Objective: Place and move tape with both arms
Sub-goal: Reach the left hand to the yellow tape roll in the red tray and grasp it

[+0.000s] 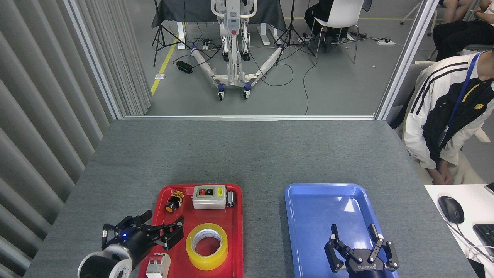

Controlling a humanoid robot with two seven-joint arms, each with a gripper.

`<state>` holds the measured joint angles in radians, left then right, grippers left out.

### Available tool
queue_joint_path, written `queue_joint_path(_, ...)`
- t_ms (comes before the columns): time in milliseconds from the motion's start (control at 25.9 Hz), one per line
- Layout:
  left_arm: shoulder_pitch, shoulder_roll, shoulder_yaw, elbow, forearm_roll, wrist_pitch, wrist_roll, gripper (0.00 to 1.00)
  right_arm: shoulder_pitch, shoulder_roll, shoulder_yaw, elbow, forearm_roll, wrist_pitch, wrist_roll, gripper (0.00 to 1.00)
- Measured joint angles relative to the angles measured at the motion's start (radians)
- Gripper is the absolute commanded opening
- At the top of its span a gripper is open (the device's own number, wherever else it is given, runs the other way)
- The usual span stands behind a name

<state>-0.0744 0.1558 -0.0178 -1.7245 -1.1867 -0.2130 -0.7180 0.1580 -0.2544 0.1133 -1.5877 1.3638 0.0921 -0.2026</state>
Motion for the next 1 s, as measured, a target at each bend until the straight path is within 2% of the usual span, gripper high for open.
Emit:
queue_joint_path(116, -0.077, 0.009, -0.037, 0.033, 0.019, -0.056, -0.13, 1.0, 0.0, 0.0, 0.0, 0.0, 0.0, -0.001, 0.0, 1.0)
queue_joint_path(425, -0.245, 0.023, -0.127, 0.243, 0.027, -0.095, -0.38, 1.0, 0.001, 0.0, 0.0, 0.0, 0.0, -0.004, -0.002, 1.0)
queue_joint_path(657, -0.313, 0.013, -0.144, 0.39, 0.028, -0.098, -0.432, 0.99, 0.001, 0.0, -0.001, 0.0, 0.0, -0.005, -0.003, 1.0)
queue_joint_path(1005, -0.34, -0.006, -0.151, 0.457, 0.027, -0.092, -0.437, 0.99, 0.001, 0.0, 0.0, 0.0, 0.0, -0.002, -0.003, 1.0)
